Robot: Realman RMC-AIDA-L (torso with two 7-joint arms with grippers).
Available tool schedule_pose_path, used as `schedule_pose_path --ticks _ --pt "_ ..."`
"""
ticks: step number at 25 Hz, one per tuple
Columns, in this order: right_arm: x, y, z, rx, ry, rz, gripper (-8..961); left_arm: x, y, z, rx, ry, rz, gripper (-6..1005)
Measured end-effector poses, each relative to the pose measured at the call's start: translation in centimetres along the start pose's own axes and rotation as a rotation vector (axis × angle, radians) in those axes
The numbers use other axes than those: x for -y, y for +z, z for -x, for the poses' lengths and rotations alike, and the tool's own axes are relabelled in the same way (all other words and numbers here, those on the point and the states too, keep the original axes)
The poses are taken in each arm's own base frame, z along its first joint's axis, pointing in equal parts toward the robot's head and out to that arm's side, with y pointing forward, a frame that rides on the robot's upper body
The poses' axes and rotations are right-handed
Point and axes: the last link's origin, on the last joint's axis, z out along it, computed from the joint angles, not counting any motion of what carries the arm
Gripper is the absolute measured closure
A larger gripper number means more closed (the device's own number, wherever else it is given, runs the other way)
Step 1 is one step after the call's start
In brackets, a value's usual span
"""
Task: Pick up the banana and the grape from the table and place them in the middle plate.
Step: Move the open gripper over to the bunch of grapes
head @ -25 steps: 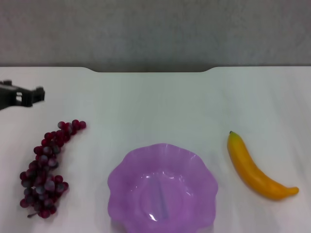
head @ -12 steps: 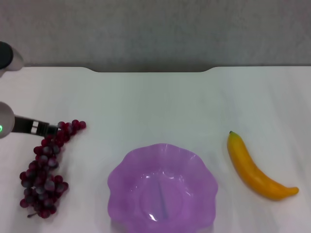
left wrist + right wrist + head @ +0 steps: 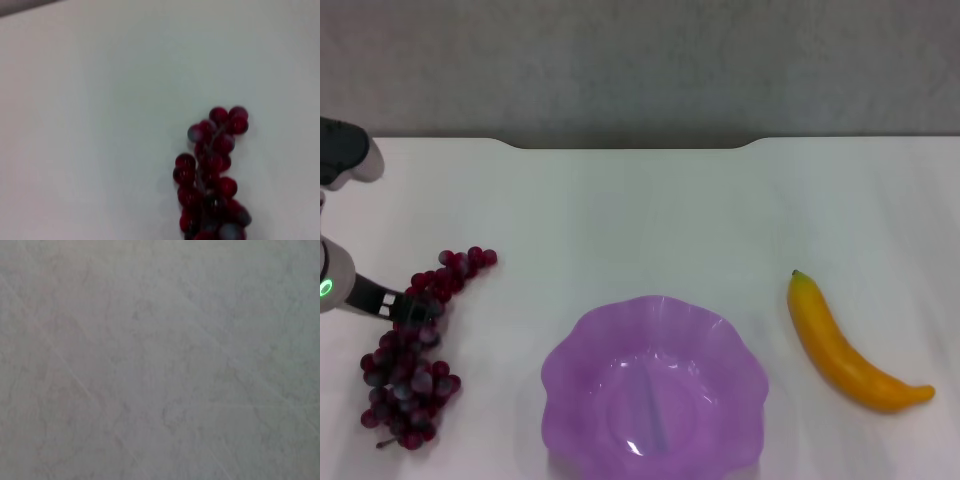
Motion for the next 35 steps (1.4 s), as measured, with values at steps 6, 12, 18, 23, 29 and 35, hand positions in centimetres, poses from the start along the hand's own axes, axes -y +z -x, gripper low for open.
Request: schedule_pose_path --ticks 6,12,18,23,29,35 --pt "0.0 0.0 0.0 0.0 -0.001 0.001 287 -0.1 0.4 0.0 0.027 0.011 0.001 244" --pt "-0.2 0.3 0.1 0.005 -0.001 0.009 287 -0.2 1.4 -0.1 0.046 0.024 0.003 250" --pt "-0.3 0.4 0.1 0.005 -0.002 0.014 287 -0.6 2.1 -0.1 0.049 0.034 0.01 256" --pt "-0.3 0.4 0.1 0.004 -0.003 0.015 287 -0.7 2.9 0.1 0.076 0.036 0.011 261" --pt "-0.3 0.4 0.0 0.003 -0.003 0.015 287 -0.8 3.2 0.1 0.082 0.036 0.012 297" --pt "-0.3 0.4 0.0 0.002 -0.003 0.015 287 -0.9 3.2 0.1 0.082 0.031 0.012 365"
